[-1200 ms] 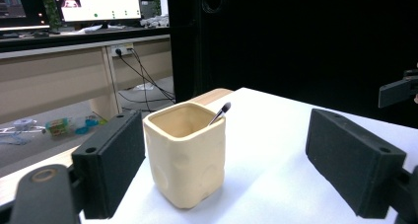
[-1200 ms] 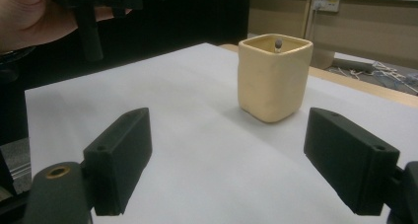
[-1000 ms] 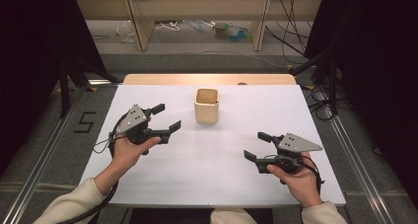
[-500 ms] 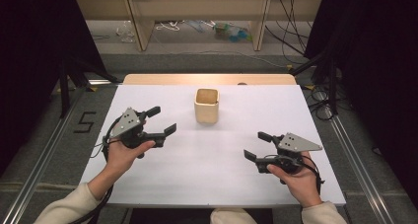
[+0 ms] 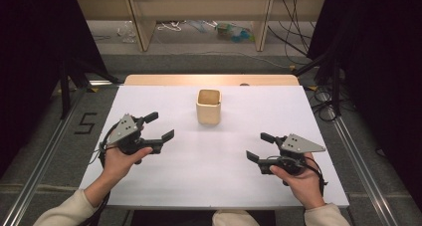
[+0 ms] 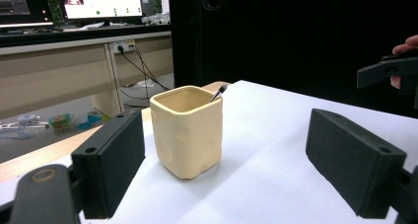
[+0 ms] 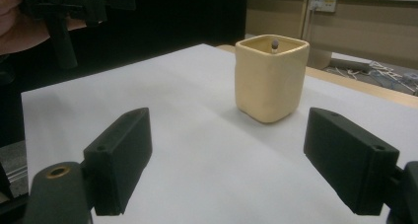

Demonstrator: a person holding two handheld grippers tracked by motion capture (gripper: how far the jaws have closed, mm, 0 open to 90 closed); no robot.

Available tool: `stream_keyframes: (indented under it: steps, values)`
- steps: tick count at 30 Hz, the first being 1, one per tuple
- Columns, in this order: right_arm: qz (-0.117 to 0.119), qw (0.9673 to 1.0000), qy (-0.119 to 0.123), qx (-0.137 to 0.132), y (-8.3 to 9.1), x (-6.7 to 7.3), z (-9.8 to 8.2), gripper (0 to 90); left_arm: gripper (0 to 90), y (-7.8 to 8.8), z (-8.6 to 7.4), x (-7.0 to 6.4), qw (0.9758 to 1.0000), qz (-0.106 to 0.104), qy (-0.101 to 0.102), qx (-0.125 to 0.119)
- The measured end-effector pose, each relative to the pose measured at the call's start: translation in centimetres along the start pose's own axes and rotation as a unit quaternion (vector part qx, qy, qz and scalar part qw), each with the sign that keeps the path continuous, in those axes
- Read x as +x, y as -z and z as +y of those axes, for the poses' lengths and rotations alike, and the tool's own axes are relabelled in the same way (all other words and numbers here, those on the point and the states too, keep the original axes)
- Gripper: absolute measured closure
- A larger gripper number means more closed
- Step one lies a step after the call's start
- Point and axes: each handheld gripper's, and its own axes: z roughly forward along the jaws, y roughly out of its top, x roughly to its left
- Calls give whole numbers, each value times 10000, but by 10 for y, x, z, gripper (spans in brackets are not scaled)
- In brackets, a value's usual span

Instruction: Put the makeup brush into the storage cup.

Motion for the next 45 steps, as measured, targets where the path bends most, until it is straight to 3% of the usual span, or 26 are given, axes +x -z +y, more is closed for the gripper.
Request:
stream_keyframes:
  steps: [3,5,14,15,22,26,28,30,31,45]
  values:
    - [-93,9999,-21,-139,-1,0,0,197,148,3,-1,-2,10000,-18,-3,19]
    - [31,9999,-84,102,2,-1,0,197,148,4,-2,-3,10000,-55,8,13]
    - [34,10000,4,-66,0,0,0,197,148,15,-4,-6,10000,-59,31,-46]
    - [1,10000,18,22,1,0,1,197,148,17,-4,-6,10000,-52,65,-52]
    - [64,9999,-107,-11,1,2,0,197,148,28,-3,-6,9999,-4,98,-142]
    - [-2,10000,46,-36,1,0,1,197,149,33,-5,-9,9999,26,115,-106]
    - [20,10000,-71,33,2,1,1,197,149,35,-7,-10,9999,21,114,-88]
    - [23,10000,-66,36,2,1,1,197,148,36,-8,-11,9999,11,115,-107]
    - [-4,10000,52,-36,1,0,1,197,148,37,-8,-11,9999,31,68,-71]
    - [3,10000,61,-43,1,0,1,197,149,37,-10,-14,10000,-5,63,-49]
